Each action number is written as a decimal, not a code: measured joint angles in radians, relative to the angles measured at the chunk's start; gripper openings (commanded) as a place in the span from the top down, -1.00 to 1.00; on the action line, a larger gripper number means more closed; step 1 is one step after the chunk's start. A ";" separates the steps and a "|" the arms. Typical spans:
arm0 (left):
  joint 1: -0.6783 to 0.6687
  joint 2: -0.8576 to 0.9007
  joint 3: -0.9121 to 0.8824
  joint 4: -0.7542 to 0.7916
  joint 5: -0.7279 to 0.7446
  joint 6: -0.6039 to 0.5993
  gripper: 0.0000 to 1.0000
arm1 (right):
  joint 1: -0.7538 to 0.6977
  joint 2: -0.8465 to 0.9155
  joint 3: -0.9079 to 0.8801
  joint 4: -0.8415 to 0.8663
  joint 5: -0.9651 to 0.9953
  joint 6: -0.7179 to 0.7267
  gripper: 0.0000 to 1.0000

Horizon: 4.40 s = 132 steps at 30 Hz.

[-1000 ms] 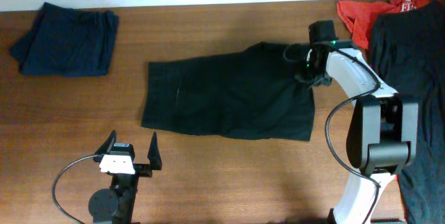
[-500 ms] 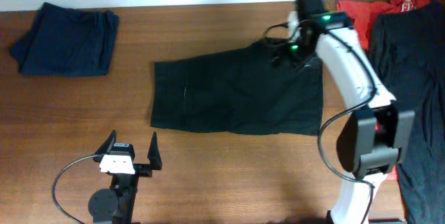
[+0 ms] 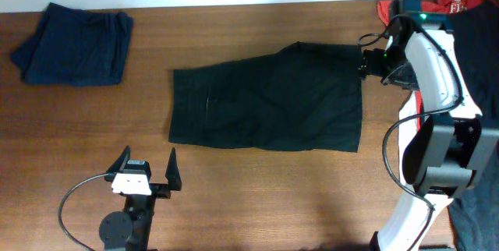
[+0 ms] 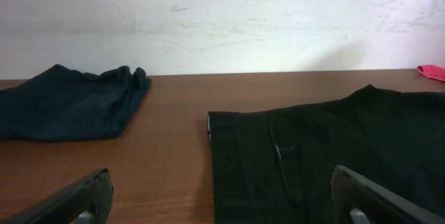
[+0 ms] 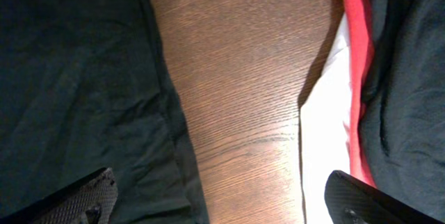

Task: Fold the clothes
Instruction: 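Pull the shorts' right end rightward with the right gripper to flatten them, then grasp the left end of the black shorts with the left gripper, then fold the shorts' left half rightward over the right half with the left gripper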

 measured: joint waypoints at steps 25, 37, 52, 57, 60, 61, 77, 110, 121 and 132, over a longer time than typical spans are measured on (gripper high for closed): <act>-0.003 0.983 0.975 -0.570 0.265 -0.010 -0.98 | -0.010 0.000 0.001 0.003 -0.024 0.000 -0.98; -0.004 1.693 1.281 -0.701 0.204 0.055 -0.98 | -0.010 0.000 0.001 0.000 -0.023 0.000 -0.97; -0.014 2.001 1.291 -0.681 0.300 0.085 0.32 | -0.010 0.000 0.001 0.000 -0.023 0.000 -0.97; -0.039 2.025 1.292 -0.681 0.283 0.019 1.00 | -0.010 0.000 0.001 0.000 -0.023 0.000 -0.97; -0.040 2.025 1.304 -0.716 0.245 -0.024 1.00 | -0.010 0.000 0.001 0.000 -0.023 0.000 -0.97; -0.035 2.025 1.321 -0.767 0.200 -0.033 0.99 | -0.010 0.000 0.001 0.001 -0.023 0.000 -0.97; -0.177 1.839 2.029 -1.526 -0.209 -0.109 1.00 | -0.010 0.000 0.001 0.000 -0.023 0.000 -0.97; -0.681 2.207 2.194 -1.484 -0.139 -0.152 -0.65 | -0.010 0.000 0.001 0.000 -0.023 0.000 -0.97; -0.705 2.208 2.021 -1.276 -0.019 -0.153 0.66 | -0.010 0.000 0.001 0.000 -0.023 -0.001 -0.97; -0.810 2.211 1.728 -0.926 0.158 -0.153 0.67 | -0.010 0.000 0.001 0.001 -0.023 0.000 -0.97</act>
